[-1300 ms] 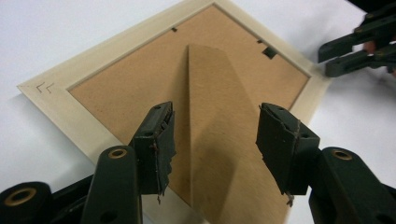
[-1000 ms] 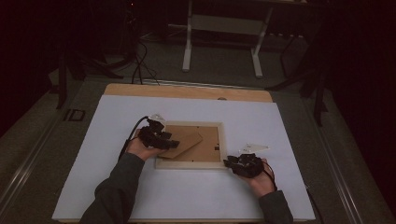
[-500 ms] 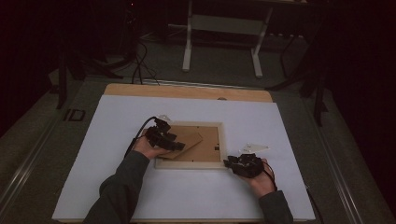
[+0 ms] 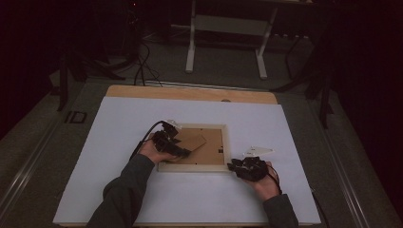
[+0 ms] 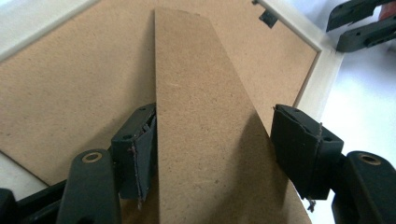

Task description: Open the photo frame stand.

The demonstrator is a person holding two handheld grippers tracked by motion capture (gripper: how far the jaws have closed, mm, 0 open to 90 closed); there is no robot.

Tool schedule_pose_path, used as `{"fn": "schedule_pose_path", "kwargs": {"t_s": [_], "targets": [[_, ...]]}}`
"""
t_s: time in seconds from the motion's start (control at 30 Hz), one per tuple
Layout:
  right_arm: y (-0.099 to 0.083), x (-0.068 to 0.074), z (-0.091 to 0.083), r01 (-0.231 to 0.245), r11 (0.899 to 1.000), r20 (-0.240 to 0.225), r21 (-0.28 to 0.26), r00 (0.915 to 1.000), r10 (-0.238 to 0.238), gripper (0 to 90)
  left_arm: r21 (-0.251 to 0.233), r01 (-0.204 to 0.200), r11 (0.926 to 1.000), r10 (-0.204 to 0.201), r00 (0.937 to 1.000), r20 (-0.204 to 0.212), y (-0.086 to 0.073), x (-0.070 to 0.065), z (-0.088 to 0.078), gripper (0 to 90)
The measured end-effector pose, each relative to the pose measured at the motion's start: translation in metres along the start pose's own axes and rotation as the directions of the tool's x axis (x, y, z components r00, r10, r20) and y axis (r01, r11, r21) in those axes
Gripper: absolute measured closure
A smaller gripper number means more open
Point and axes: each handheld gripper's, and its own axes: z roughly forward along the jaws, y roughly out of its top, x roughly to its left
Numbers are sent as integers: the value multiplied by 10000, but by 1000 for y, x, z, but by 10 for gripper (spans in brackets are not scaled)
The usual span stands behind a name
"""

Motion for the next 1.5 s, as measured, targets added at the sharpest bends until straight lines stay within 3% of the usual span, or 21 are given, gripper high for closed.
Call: {"fn": "schedule_pose_path", "kwargs": {"t_s": [0.97,1.23,1.5], "targets": [[0,0,0,-18,10000,-77,9,10000,18,679,570,-147,9983,156,9997,-169,-1,-2,5,356],[0,-1,0,1,10000,-37,21,10000,-1,679,799,-551,9953,621,9942,-883,0,-10,7,358],[2,-1,0,-16,10000,-7,0,10000,16,679,719,-701,9949,786,9893,-1228,0,-15,7,360]]}}
